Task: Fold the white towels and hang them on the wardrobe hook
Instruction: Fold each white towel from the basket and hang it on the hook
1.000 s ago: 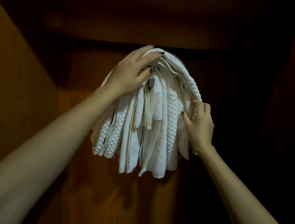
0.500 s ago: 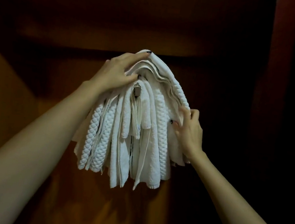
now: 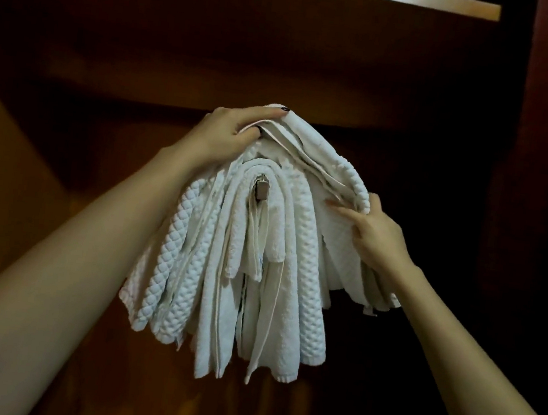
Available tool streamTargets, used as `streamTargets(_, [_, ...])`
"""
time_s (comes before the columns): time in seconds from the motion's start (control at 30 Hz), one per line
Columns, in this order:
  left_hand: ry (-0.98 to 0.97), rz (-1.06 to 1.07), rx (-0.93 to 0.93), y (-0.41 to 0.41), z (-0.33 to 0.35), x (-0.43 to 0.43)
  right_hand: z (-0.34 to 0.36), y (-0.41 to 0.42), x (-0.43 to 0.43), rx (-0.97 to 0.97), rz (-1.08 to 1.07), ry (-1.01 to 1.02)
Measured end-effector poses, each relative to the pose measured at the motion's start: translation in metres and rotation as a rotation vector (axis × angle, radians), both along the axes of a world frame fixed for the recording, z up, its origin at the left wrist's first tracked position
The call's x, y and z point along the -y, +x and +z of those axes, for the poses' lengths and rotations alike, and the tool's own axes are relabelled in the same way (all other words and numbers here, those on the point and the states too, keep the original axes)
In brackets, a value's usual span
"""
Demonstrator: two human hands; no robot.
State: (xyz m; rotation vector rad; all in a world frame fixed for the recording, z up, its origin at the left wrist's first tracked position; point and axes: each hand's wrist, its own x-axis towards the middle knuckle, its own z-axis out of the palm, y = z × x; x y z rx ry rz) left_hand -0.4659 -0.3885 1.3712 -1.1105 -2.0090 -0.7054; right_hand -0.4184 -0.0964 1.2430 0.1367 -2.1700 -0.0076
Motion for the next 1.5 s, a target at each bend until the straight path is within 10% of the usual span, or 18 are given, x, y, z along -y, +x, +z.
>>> streamTargets(0.4, [0.004,-0.081,0.064,0.003,-0.002,0.002,-0.016,-0.009,0.001,0.107,0.036,0.123])
streamTargets(0.73, [0.112,-0.138,0.064,0.005,-0.019,0.009,0.021,0.012,0.034,-0.119,0.913,-0.770])
streamTargets(1.1, [0.179,0.005,-0.033,-0.009,-0.038,0.014,0.070,-0.010,0.070,0.037,0.610,-0.238])
streamTargets(1.5, [0.083,-0.006,0.112,-0.034,0.003,0.034,0.116,-0.040,0.067,0.012,0.624,-0.303])
